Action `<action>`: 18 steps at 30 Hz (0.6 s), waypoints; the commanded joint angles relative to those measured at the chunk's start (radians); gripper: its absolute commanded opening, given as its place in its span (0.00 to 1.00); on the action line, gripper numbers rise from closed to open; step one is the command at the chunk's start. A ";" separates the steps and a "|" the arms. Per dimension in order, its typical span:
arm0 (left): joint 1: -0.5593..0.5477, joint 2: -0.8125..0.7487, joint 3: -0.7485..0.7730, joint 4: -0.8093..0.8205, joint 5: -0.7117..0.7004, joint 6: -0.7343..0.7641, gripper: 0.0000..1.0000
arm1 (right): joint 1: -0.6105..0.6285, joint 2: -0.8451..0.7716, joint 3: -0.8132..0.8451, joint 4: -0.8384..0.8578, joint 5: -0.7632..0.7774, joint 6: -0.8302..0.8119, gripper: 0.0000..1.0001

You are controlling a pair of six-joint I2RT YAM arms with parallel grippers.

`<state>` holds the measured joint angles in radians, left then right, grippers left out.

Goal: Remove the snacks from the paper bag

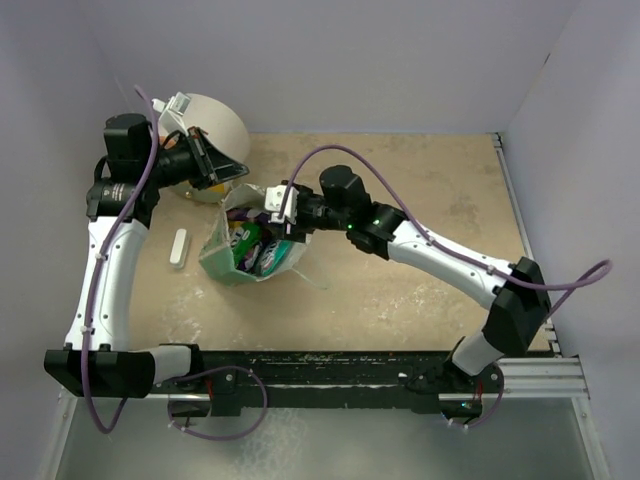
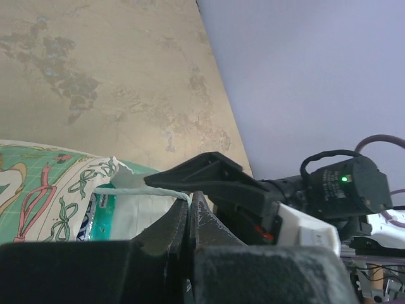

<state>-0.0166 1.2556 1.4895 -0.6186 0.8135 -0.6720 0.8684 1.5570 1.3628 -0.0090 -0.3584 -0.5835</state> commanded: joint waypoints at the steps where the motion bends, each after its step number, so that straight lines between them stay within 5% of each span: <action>1: -0.016 -0.051 0.016 0.063 0.006 -0.022 0.00 | 0.000 0.048 0.011 0.102 0.001 -0.114 0.64; 8: -0.023 -0.048 0.007 0.065 -0.010 -0.026 0.00 | 0.001 0.051 -0.015 0.105 -0.062 -0.113 0.61; 18: -0.023 -0.058 -0.015 0.116 0.019 -0.065 0.00 | 0.003 0.105 -0.057 0.184 0.078 -0.143 0.67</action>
<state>-0.0353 1.2446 1.4631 -0.6140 0.7818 -0.6998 0.8696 1.6485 1.3003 0.0952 -0.3428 -0.7006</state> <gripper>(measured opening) 0.010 0.671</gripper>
